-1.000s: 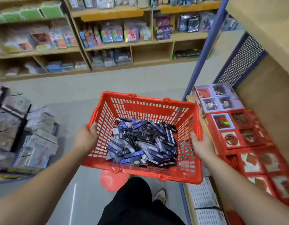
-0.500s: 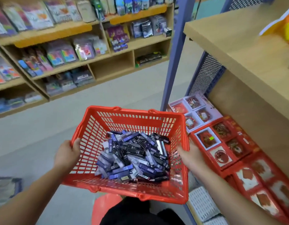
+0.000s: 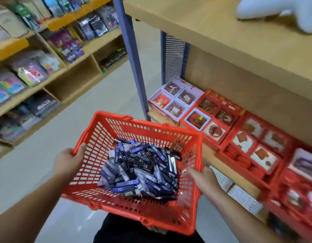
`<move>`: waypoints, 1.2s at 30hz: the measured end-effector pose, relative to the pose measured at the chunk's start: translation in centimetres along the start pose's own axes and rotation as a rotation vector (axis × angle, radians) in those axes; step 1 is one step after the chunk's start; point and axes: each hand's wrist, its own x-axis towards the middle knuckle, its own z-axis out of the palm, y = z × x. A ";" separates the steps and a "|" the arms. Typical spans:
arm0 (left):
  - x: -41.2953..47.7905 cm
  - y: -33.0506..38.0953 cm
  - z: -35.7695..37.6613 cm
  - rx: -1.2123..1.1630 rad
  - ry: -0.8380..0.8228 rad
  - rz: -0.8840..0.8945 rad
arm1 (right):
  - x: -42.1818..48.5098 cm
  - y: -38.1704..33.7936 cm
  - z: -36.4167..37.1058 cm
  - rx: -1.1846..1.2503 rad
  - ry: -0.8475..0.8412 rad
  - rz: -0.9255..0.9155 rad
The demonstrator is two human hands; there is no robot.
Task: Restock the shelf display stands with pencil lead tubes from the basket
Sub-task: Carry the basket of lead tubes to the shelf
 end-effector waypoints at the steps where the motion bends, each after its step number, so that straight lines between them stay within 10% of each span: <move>1: 0.7 0.3 0.5 0.017 -0.026 0.021 | -0.2 0.6 0.2 0.023 0.036 0.033; 22: 2.2 -1.8 18.8 0.271 -0.569 0.248 | -2.1 20.5 3.1 0.274 0.390 0.319; 36: -1.1 -9.4 48.7 0.238 -0.495 0.118 | 10.1 46.7 6.5 0.312 0.567 0.509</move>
